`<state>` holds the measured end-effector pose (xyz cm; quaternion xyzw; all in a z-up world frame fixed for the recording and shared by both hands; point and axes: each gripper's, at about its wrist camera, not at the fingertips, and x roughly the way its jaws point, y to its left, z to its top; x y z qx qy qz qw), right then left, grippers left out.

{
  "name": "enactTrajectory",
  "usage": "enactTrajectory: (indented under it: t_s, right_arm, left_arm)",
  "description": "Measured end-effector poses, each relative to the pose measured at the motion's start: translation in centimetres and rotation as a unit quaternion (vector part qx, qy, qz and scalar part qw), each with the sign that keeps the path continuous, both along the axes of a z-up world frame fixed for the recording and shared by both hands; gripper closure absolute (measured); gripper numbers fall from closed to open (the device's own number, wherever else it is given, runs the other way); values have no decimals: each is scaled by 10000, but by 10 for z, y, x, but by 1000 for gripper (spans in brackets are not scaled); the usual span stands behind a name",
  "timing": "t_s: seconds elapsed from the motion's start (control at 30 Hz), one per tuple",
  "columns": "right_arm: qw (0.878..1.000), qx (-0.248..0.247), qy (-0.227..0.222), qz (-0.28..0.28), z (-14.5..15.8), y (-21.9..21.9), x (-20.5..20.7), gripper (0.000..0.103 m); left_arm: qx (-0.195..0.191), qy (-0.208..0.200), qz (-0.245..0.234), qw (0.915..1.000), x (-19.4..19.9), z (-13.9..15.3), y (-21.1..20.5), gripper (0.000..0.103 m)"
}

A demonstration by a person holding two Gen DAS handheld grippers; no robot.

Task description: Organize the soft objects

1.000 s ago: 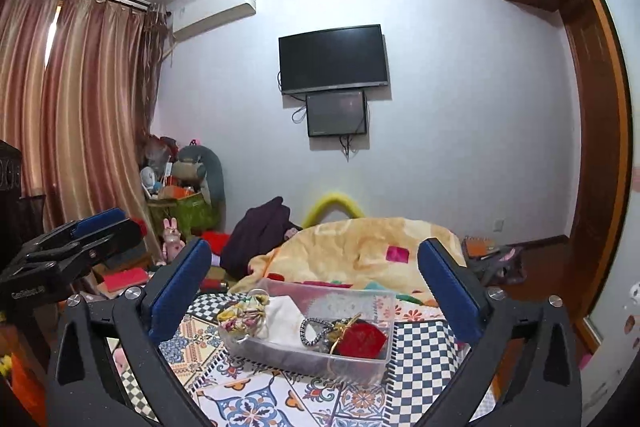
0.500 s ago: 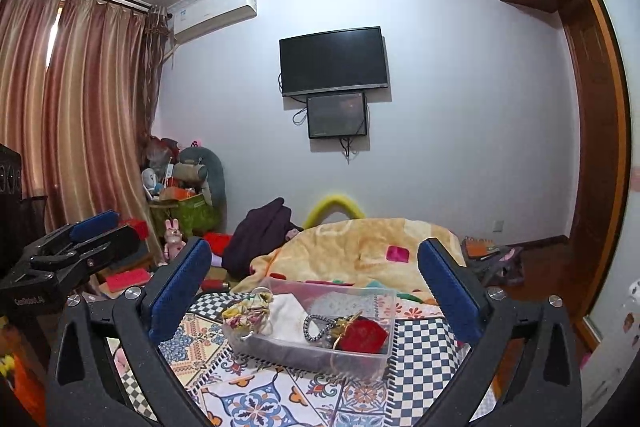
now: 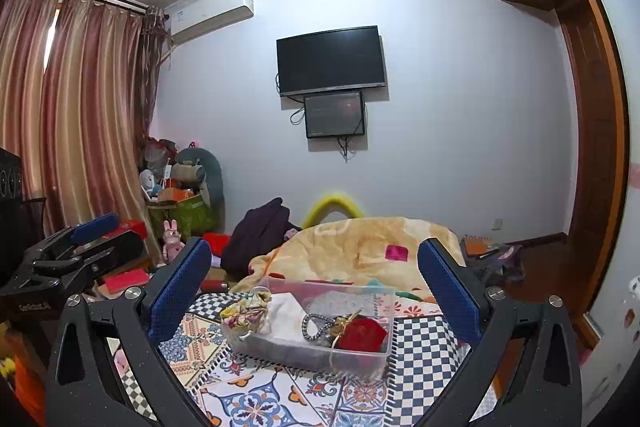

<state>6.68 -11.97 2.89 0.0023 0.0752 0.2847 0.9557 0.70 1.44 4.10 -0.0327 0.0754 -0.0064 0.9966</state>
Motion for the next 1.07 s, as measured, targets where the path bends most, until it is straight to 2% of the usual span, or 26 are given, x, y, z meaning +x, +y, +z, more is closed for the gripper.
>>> enactTrajectory:
  t_s: [0.47, 0.8, 1.07]
  right_arm:
    - [10000, -5, -3, -26, -1, -1, -3, 0]
    - [10000, -35, 13, -9, -1, 1, -5, 0]
    - [10000, -54, 26, -7, -2, 2, -5, 0]
  left_arm:
    - [34, 127, -75, 9999, 5, -5, 0, 0]
    - [-161, 181, -47, 9997, 7, -6, 5, 0]
    - [-115, 168, -28, 9998, 6, -6, 4, 0]
